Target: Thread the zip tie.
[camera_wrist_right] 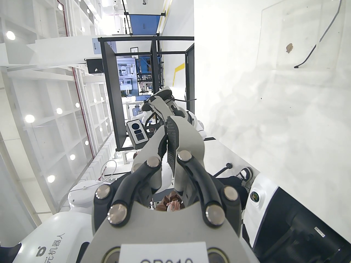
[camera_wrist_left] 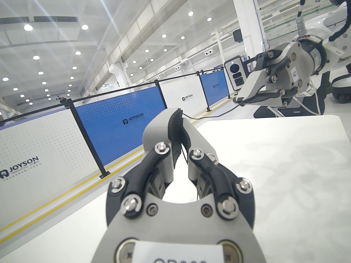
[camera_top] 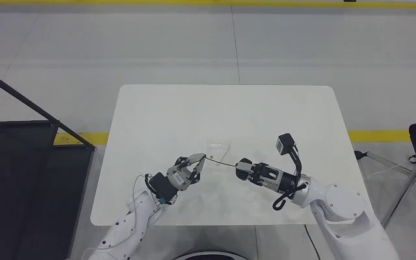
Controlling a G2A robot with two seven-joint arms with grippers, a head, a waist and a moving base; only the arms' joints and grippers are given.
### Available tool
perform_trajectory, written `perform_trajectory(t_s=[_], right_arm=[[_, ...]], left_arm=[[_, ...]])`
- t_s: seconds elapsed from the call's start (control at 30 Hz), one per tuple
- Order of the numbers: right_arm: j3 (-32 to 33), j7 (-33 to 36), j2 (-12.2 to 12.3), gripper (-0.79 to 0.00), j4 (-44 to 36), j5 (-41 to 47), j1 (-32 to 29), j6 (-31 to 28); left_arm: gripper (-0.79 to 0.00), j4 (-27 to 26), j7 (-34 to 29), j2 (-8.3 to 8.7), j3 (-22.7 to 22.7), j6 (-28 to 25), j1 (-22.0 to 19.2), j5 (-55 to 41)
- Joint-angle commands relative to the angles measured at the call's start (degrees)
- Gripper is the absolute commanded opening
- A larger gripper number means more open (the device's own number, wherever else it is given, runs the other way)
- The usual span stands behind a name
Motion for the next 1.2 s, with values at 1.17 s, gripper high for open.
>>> perform_trajectory(t_s=[1.17], right_arm=[[1.69,-0.21,0.21,-0.785,-0.55,1.28,-1.32,-0.38]], left_arm=[[-0.785,-0.26,0.19,-0.02,-0.16,0.67,0.22,-1.62]])
